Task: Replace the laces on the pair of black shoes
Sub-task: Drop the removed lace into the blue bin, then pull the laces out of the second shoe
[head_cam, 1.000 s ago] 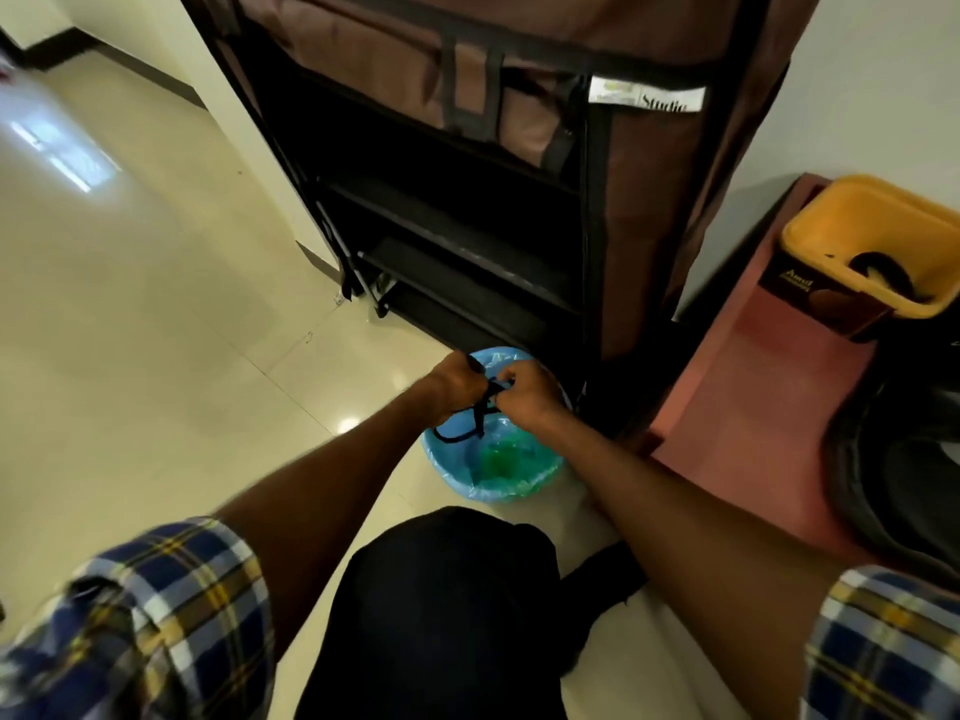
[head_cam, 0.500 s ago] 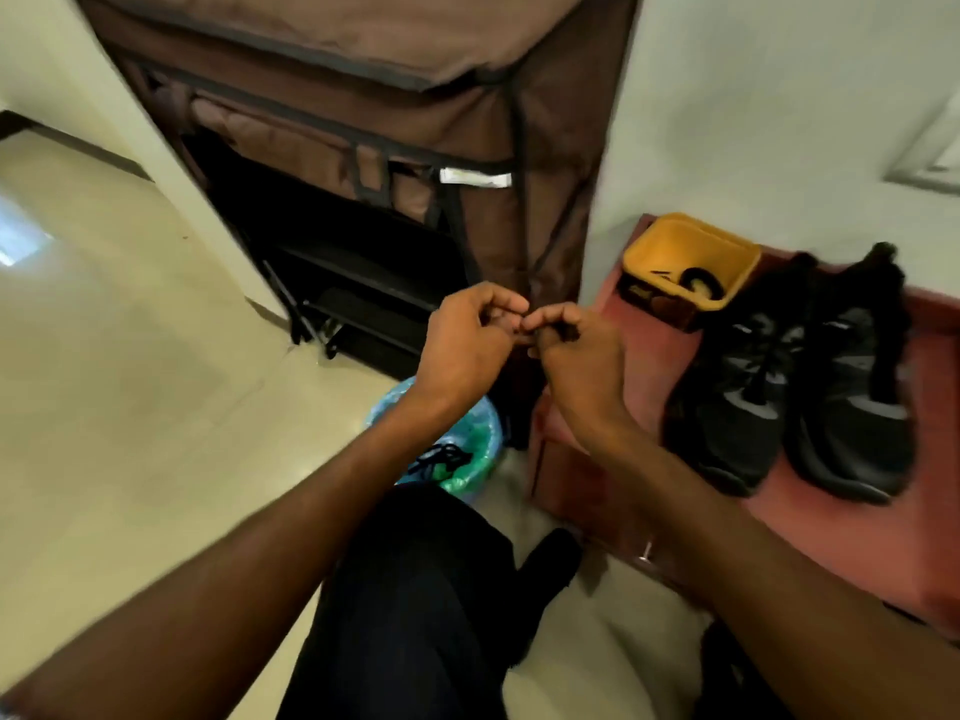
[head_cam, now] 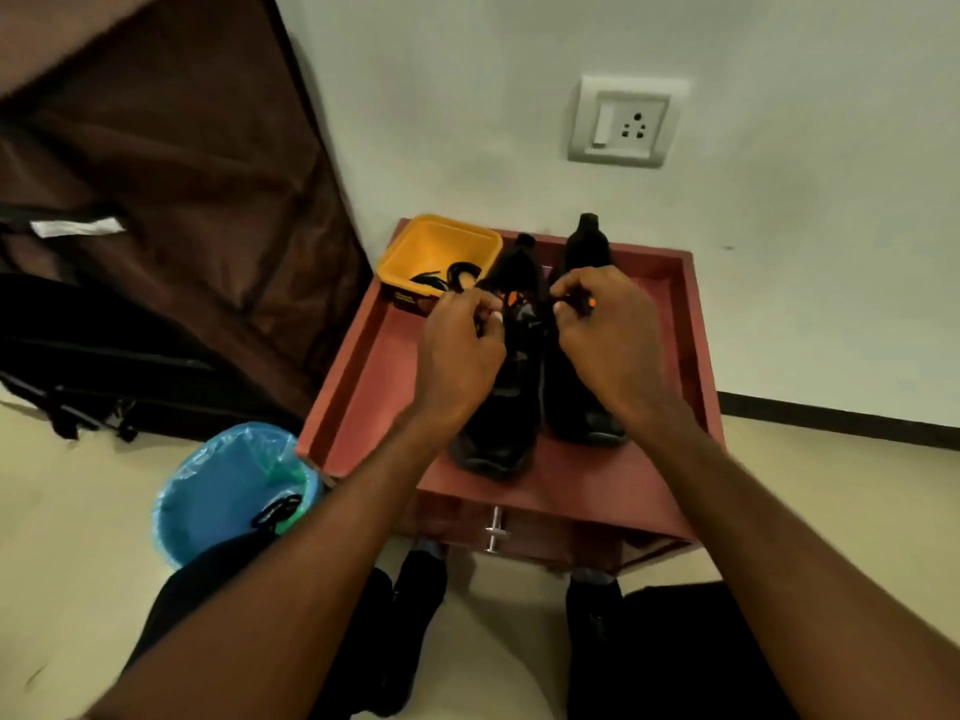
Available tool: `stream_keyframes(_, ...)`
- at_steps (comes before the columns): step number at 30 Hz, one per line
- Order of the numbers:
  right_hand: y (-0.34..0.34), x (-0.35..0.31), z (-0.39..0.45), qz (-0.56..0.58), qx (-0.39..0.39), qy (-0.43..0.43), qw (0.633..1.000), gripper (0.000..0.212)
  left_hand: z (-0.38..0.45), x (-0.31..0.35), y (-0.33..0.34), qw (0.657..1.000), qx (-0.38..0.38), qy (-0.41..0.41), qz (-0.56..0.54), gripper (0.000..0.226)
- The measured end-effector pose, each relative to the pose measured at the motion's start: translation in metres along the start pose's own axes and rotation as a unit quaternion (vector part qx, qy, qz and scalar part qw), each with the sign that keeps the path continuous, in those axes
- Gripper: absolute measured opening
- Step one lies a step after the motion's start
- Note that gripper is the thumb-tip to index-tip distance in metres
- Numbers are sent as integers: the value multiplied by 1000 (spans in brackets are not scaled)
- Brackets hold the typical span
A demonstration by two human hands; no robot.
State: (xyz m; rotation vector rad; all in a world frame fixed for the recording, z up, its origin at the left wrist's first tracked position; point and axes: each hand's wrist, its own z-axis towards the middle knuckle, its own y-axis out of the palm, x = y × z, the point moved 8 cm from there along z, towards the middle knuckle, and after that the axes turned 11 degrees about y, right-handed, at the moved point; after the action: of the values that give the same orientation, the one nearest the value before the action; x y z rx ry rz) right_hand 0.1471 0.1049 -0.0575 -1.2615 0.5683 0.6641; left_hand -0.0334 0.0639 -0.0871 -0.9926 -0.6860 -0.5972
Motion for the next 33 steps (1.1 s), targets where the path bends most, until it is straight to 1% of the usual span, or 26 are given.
stream_keyframes(1,3,6,6,-35,-8,-7,999,19,2,1,7,1000,-10,15,23,21)
stream_keyframes(2,9,14,10,-80,-22,-10,996,27,3,0,16,998,-32,26,46,30)
stream_keyframes(4,22,31,8,-174,-66,10,982,49,2,-4,31,991,-100,34,79,51)
stream_keyframes(5,27,39,5,-195,-90,23,976,56,1,-7,38,986,-132,34,97,61)
stream_keyframes(6,31,44,3,-194,-107,29,975,58,-1,-9,42,980,-156,35,121,70)
stream_keyframes(8,29,42,3,-171,-102,23,980,55,-2,-11,43,972,-176,33,155,80)
stream_keyframes(12,17,47,8,-164,-84,54,981,54,-8,-8,43,974,-176,-4,143,85)
stream_keyframes(15,12,52,6,-190,-98,55,975,58,-13,-4,45,975,-172,-9,141,81)
stream_keyframes(19,6,55,1,-238,-109,49,964,67,-2,-5,41,984,-147,-9,97,63)
stream_keyframes(22,5,52,0,-271,-124,44,954,72,5,-7,41,984,-152,-13,93,55)
stream_keyframes(25,6,51,-2,-299,-139,61,942,72,6,-9,40,984,-149,-19,91,49)
stream_keyframes(27,8,42,-3,-297,-119,48,946,63,7,-10,39,985,-149,-12,83,44)
stream_keyframes(29,9,27,-1,-252,-90,32,963,49,10,-9,40,984,-162,3,77,41)
stream_keyframes(30,8,21,2,-223,-73,37,971,42,13,-9,40,983,-168,9,71,39)
stream_keyframes(31,6,15,6,-212,-41,42,976,36,16,-9,40,983,-172,13,62,37)
stream_keyframes(33,-3,0,12,-227,51,21,972,31,22,-12,40,981,-184,18,56,32)
